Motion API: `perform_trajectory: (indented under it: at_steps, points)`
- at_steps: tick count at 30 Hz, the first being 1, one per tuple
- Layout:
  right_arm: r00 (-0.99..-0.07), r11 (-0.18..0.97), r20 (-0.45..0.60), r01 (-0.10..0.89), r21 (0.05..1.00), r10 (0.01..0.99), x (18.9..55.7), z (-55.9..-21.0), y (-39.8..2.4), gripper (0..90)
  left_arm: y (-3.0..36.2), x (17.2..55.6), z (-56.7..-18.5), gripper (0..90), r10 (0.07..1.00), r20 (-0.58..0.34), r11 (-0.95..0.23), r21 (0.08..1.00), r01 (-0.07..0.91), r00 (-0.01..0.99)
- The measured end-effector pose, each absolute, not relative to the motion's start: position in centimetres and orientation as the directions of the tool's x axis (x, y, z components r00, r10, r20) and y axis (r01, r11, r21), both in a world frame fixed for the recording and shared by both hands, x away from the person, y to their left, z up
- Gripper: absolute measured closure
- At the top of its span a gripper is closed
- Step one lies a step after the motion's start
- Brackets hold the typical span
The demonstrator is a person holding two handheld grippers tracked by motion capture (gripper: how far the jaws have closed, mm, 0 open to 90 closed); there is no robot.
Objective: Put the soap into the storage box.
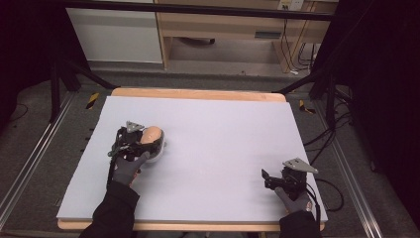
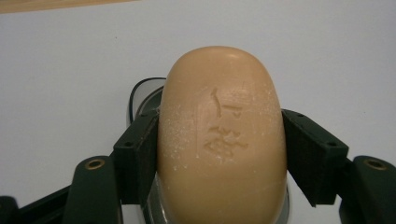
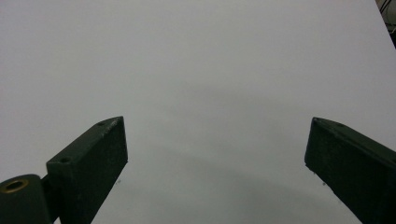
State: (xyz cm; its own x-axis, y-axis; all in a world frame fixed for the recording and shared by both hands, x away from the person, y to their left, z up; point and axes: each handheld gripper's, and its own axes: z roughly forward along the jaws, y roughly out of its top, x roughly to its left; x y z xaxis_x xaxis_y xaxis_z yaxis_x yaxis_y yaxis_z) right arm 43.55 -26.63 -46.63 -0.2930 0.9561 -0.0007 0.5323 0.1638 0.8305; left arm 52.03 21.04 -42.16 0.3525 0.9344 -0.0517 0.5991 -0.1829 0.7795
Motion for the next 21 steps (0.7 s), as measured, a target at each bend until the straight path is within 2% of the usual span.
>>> perform_trajectory:
  at_steps: [21]
  points:
    - [-0.294, 0.166, -0.002, 0.534, 0.829, 0.956, 43.6, -46.7, -26.6, 6.1, 21.6, 52.2, -43.3, 32.0, 0.939, -0.054, -0.180, 0.765, 0.619, 0.341]
